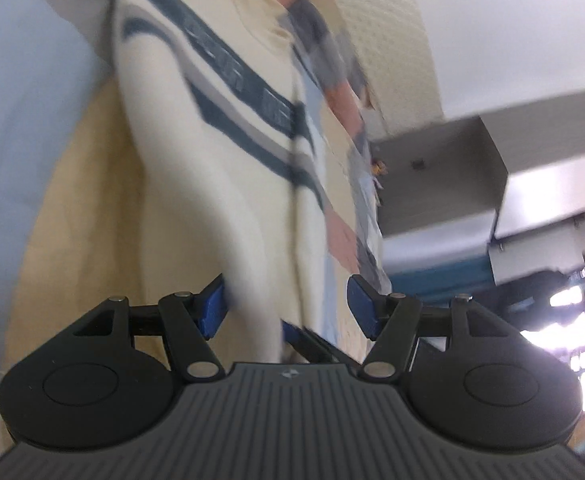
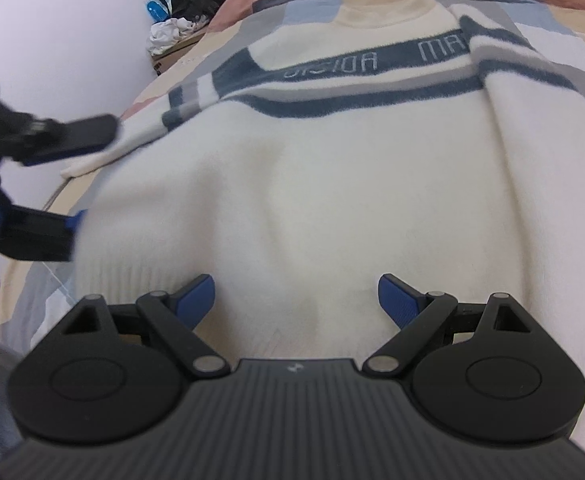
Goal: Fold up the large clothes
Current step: 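Pull the hem with the left tool to smooth the body, then open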
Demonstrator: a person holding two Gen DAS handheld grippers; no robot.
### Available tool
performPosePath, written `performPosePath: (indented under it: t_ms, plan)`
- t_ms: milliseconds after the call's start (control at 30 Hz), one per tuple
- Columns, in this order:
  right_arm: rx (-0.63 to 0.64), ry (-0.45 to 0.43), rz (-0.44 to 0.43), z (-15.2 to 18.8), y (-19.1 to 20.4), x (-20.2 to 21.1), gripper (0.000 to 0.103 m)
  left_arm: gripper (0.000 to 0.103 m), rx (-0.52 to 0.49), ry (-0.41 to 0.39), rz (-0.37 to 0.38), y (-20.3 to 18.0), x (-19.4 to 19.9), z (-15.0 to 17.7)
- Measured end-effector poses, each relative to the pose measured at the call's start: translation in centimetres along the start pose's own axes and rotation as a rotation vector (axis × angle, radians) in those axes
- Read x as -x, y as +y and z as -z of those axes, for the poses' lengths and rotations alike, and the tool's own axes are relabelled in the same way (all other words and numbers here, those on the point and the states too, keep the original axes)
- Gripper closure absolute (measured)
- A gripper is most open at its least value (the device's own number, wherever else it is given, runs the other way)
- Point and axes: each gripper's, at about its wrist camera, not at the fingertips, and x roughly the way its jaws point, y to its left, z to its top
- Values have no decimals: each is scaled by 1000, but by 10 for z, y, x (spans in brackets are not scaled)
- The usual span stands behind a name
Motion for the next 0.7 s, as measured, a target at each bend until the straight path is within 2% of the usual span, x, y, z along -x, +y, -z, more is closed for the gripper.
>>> performPosePath:
  t_ms: [67, 133, 167, 233, 367, 433, 600, 700]
  plan:
    - [-14, 0, 4, 0, -3, 1, 13, 37, -42, -1, -51, -7, -4, 4]
    - [-32, -10, 11, -1, -6, 5, 13, 40, -48, 17, -49, -8, -11, 7]
    - [-44, -16, 11, -1, -9, 7, 13, 47, -49, 12, -60, -8, -12, 9]
    - [-67, -22, 4, -2, -13, 9, 13, 54, -63, 23, -75, -9, -17, 12]
    - [-71, -18, 11, -2, -14, 8, 13, 86, -61, 10, -163, -7, -15, 16]
    - [-67, -16, 12, -3, -14, 7, 13, 90, -43, 3, -220, -7, -9, 16]
    - [-57, -11, 2, -3, -12, 7, 13, 93, -34, -4, -393, -13, 17, 16]
    - [-23, 11, -18, -2, -6, 5, 13, 94, -48, 54, -563, -13, 25, 12]
